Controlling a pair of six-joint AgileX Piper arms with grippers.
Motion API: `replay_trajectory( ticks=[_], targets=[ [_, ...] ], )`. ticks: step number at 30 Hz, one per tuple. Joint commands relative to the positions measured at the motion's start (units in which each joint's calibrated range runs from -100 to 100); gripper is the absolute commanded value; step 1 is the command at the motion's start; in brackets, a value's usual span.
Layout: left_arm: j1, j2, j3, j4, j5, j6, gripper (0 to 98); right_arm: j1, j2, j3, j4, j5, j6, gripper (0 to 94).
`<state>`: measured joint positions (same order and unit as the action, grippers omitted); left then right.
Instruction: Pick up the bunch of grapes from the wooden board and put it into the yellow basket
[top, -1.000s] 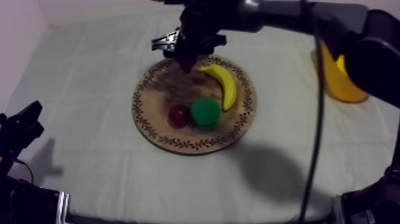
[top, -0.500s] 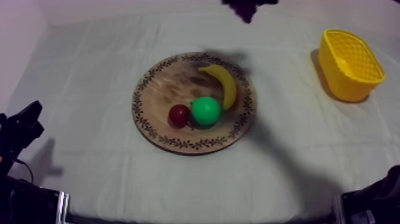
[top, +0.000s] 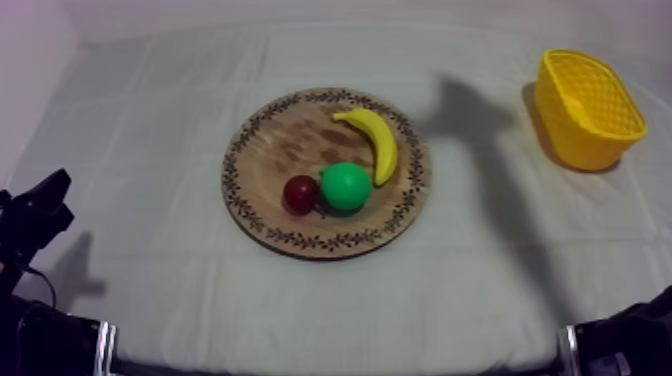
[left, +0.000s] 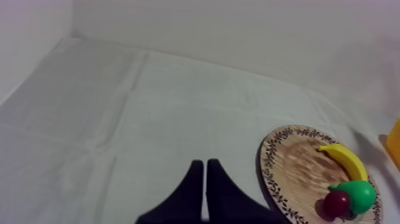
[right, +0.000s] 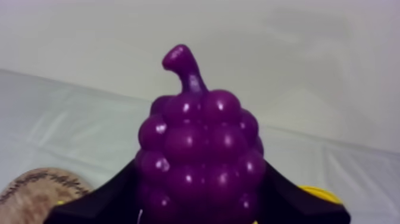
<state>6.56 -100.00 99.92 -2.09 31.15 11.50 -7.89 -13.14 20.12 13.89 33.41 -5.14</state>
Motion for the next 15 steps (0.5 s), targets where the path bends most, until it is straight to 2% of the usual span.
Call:
replay_trajectory(
  ticks=[1, 8, 15],
  targets=[
    [-0.01, 0.0, -0.04, 0.01, -0.03, 0.0, 0.1, 4.08, -0.86, 0.5, -0.05, -0.4, 1.21, 40.8],
    [-0.01, 0.0, -0.04, 0.01, -0.03, 0.0, 0.1, 10.22, -0.01, -0.52, 0.09, 3.32, 1.01, 40.7],
    [-0.01, 0.0, -0.04, 0.01, -0.03, 0.0, 0.1, 14.36, 5.1, -0.92, 0.13, 8.65, 0.19, 39.6]
  ],
)
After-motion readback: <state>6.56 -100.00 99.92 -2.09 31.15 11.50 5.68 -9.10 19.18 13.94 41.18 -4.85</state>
